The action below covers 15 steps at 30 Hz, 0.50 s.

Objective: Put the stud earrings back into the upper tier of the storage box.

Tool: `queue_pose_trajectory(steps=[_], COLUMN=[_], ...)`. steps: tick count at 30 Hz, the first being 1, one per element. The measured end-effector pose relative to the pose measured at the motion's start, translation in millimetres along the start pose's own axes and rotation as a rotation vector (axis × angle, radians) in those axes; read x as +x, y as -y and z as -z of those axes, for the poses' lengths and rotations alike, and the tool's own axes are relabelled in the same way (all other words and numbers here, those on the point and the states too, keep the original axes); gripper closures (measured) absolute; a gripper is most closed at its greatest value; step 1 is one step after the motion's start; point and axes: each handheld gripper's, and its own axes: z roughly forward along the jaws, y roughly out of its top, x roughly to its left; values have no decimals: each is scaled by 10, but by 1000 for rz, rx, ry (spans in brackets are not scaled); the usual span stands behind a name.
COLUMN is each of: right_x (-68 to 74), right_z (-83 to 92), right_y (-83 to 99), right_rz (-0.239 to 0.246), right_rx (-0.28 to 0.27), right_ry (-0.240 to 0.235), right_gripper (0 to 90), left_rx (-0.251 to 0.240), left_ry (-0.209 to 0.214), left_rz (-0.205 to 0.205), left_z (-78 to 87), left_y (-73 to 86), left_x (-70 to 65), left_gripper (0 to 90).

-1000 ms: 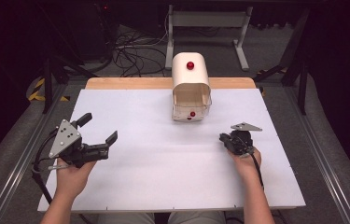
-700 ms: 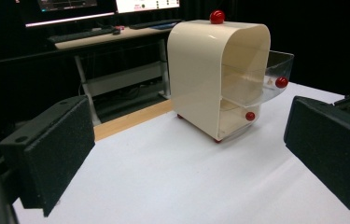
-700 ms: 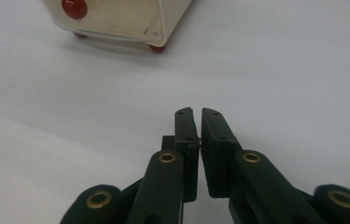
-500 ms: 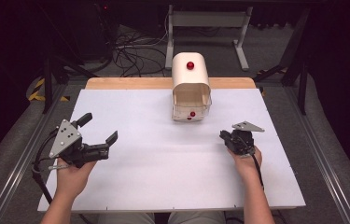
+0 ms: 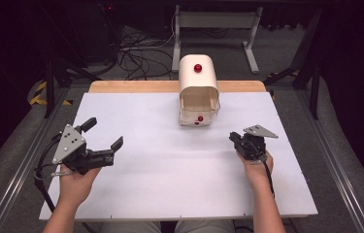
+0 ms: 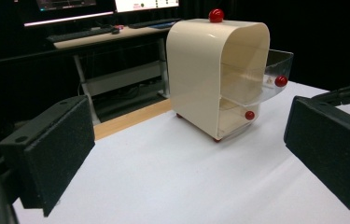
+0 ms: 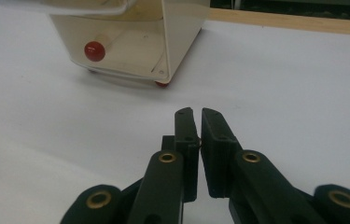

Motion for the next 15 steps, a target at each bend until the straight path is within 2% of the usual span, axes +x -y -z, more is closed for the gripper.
queue_pose_trajectory(steps=[15], right_x=[45], right_z=[93], right_y=[-70], right_rz=[7], right_rx=[-78], right_ry=[13], right_gripper=[859], left_rx=[1], left_ry=[-1], left_rz=[0], left_z=[0], left_y=[0], left_x=[1], left_gripper=[25])
